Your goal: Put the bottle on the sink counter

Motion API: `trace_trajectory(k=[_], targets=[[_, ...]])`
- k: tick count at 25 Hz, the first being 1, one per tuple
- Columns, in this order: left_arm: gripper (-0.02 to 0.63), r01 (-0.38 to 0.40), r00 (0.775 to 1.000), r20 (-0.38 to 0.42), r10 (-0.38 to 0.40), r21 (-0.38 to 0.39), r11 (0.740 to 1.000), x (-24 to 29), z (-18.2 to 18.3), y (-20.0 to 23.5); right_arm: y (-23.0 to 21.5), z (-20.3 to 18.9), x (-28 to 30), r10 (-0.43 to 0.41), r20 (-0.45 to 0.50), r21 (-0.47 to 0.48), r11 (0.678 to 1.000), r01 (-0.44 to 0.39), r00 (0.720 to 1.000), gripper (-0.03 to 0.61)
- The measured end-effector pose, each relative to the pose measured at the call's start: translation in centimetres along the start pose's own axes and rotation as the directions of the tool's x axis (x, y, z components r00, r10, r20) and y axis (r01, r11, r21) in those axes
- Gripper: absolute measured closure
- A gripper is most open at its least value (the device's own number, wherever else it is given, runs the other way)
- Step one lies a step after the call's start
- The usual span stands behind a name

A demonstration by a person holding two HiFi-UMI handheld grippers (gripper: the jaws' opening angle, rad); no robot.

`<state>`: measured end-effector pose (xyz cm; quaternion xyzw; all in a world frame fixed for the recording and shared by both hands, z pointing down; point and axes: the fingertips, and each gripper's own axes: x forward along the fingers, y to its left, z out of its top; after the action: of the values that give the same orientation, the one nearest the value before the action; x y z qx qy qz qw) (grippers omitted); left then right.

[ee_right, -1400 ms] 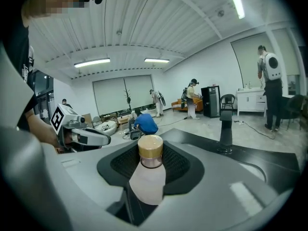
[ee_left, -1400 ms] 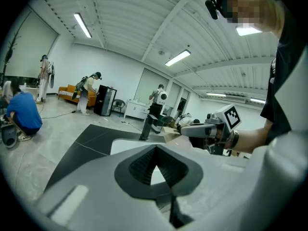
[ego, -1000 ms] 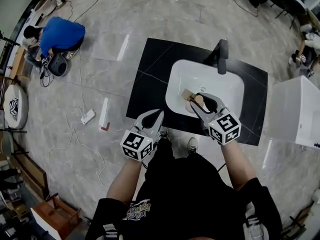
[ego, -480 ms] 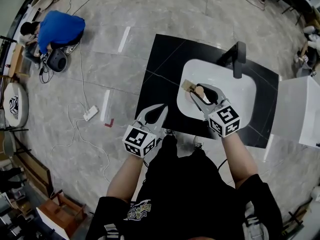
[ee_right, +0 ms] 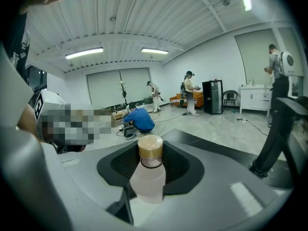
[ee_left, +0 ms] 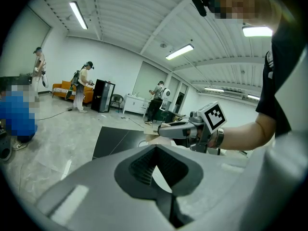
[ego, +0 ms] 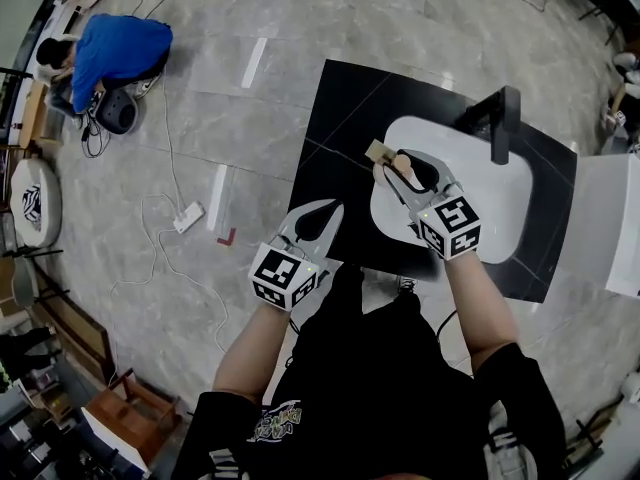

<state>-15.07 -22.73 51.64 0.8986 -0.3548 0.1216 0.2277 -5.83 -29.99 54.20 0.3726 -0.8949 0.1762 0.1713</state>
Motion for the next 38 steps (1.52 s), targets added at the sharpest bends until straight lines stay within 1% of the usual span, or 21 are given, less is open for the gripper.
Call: trace_trajectory(k=[10,19,33,38], targets=[[0.612,0.01,1.0,-0.013,-0.01,-0.026,1.0,0.2,-0.9,2.0,-1.5,-0.7,5.3,-0.01,-0.029,-0.012,1.0,0.01,1.0,0.411],[0.612,-0.001,1.0,-0.014,0.0,-0.05,0.999,0.2,-1.0,4.2,-3.2,-0.1,9.2,-0.028,-0.032,-0.014,1.0,0.028,0.999,0.411],[0.612,-0.015,1.0,-0.019,0.014,-0.075,0.997,-1.4,-1.5,6.4,-4.6,1.2,13.3,-0.075,-0.016,-0.043,0.996,0.074,0.997,0.411],[0.612,-0.021,1.0,-0.021,0.019,-0.081,0.996,-2.0,-1.9,7.3,-4.9,1.0,14.5,-0.09,-0.012,-0.055,0.994,0.089,0.996,0.411]])
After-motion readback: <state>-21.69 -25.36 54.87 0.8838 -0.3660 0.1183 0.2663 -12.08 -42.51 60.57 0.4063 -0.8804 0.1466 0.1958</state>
